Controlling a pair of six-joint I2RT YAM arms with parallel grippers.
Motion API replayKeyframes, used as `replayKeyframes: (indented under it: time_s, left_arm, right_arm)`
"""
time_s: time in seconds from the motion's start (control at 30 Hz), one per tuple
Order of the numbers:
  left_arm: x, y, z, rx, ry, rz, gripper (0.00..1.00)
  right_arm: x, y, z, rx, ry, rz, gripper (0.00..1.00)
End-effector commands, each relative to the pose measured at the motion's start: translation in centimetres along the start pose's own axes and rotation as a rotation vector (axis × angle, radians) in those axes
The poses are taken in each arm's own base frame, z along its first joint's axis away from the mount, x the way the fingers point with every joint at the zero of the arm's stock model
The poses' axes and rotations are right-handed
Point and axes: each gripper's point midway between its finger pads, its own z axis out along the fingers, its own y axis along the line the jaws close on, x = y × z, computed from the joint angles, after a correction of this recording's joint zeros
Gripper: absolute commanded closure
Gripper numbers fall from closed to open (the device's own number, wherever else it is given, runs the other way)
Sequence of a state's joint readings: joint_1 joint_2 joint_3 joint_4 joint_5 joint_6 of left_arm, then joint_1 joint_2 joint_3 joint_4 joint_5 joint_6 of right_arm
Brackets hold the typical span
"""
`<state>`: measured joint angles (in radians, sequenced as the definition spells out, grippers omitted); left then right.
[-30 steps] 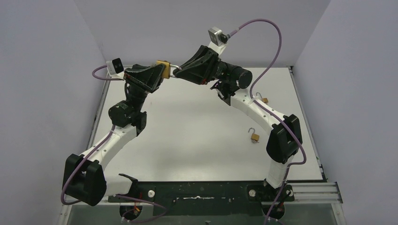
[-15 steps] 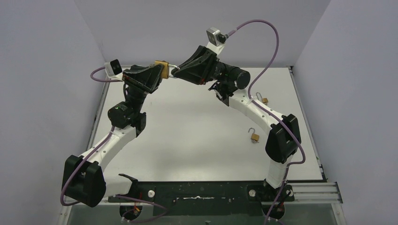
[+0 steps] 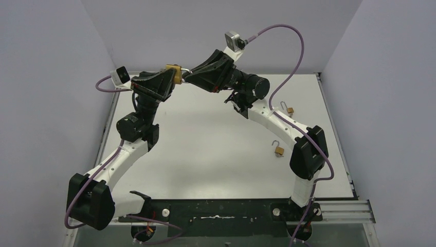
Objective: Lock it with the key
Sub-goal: Lock the lock.
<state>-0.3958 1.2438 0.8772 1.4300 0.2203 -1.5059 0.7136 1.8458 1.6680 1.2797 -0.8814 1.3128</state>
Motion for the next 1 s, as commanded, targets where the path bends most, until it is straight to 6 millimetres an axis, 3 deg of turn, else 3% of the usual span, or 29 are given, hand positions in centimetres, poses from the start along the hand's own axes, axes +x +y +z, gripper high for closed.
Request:
replayKeyframes:
  time_s: [0.0,0.4,0.47,0.57,0.67,0.83,0.97]
  left_arm:
    - [8.4,0.0,-2.4,-0.012,0.386,-0.086,1.00]
    - [8.1,-0.3,-2.2,-0.002,0.374,-0.118,1.00]
    - [8.5,0.0,-2.1,-0.008,0.378,-0.164,1.00]
    - [10.5,-0.1,-2.0,-0.007,0.414,-0.247,1.00]
    - [10.6,-0.9,-2.0,0.000,0.425,-0.284,1.00]
    - [10.8,-1.5,-1.9,0.000,0.450,-0.340,1.00]
    - [11.2,-1.2,-1.9,-0.009,0.470,-0.366,1.00]
  right_arm:
    - [5.5,-5.5,0.5,0.155,0.062,0.100,1.00]
    - [5.0,-3.6,0.8,0.097,0.088,0.081,1.00]
    - [6.3,-3.6,1.2,0.064,0.111,0.091,1.00]
    - [10.3,-3.7,2.4,-0.040,0.168,0.148,1.00]
    - [10.0,-2.9,2.5,-0.159,0.115,0.216,1.00]
    - [10.8,-3.1,2.7,-0.146,0.164,0.186,1.00]
    - [10.2,-2.6,2.6,-0.161,0.164,0.178,1.00]
